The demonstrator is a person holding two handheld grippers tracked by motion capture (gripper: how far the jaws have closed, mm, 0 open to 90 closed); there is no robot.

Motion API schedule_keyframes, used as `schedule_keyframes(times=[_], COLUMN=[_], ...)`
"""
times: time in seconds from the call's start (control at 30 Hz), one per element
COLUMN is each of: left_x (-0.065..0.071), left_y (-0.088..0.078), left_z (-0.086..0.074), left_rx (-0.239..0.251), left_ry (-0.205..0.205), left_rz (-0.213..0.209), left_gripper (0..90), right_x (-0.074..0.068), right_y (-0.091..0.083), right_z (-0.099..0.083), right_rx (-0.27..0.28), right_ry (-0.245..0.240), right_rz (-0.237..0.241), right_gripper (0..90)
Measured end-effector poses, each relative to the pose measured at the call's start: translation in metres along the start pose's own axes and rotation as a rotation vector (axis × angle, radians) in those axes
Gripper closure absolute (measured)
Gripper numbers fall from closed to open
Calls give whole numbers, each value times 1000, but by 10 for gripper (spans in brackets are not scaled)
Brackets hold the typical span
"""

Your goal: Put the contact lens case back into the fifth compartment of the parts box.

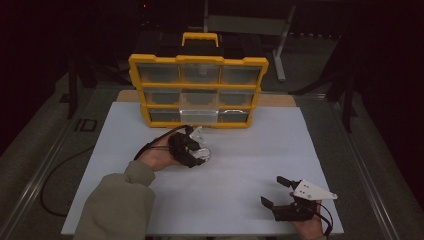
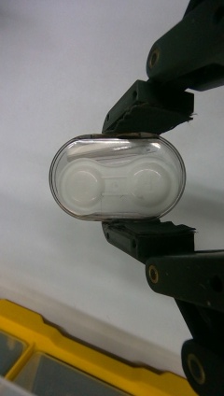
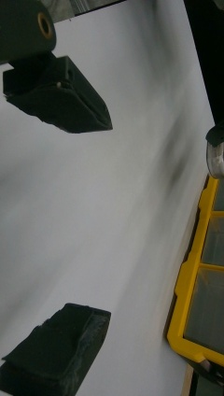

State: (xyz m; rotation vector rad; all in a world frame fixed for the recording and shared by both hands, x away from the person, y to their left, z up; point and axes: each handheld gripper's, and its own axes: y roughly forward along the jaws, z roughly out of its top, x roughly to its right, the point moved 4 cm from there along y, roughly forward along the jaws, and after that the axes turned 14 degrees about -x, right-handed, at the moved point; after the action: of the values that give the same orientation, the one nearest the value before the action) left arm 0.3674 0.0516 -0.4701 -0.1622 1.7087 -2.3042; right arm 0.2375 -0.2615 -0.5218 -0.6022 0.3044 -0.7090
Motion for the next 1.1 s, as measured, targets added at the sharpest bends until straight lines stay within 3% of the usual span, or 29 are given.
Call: schedule_keyframes(times=[1.1], left_x=[-10], left_y=[-39], left_z=[2], left_rx=[12], left_ry=[13], left_rz=[46], left_gripper=[492], right_x=[0], right_y=[0], right_z=[0], right_rx=[5], right_ry=[3], right_rz=[6], right_gripper=[85])
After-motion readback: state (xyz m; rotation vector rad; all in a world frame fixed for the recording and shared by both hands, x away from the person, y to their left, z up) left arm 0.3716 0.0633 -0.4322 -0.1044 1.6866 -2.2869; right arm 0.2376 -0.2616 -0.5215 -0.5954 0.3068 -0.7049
